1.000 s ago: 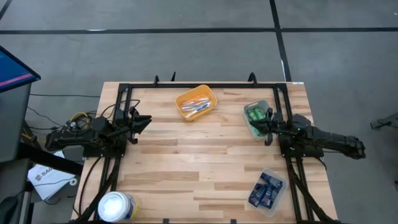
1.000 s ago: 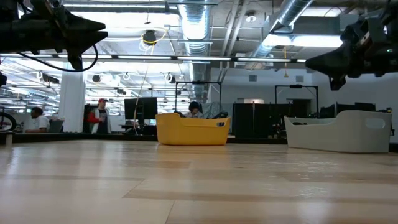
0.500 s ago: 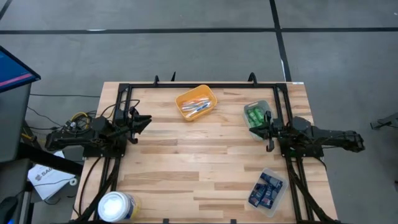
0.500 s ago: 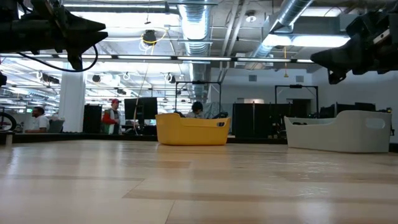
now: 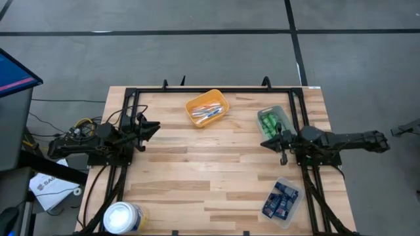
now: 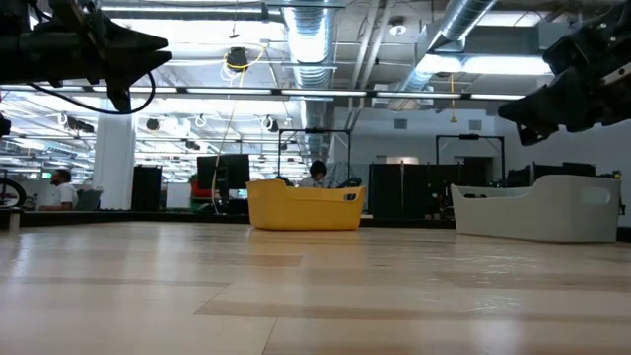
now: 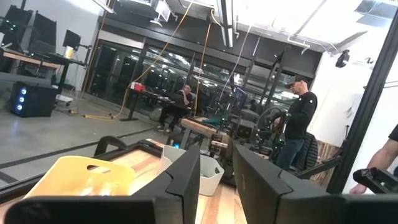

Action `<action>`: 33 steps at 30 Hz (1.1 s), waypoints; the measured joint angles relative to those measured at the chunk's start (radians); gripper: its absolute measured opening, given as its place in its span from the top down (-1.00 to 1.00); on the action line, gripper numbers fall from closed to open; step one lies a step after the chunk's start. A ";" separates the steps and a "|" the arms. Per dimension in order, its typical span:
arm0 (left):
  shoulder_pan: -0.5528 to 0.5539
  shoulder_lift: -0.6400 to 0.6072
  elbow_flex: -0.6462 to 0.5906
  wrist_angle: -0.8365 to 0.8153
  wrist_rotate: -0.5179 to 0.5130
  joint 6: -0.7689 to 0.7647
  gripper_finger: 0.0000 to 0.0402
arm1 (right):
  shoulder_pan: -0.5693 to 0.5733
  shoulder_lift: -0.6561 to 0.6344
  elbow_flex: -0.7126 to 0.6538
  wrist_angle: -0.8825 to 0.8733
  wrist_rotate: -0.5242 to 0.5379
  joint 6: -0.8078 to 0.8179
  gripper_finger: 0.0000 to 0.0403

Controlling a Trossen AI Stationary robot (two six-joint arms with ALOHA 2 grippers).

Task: Pick & Place Travel size toiletries
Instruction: Return to Home Position

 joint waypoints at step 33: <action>0.000 0.006 0.000 0.001 -0.002 0.000 0.54 | 0.041 0.049 0.000 0.001 0.000 0.050 1.00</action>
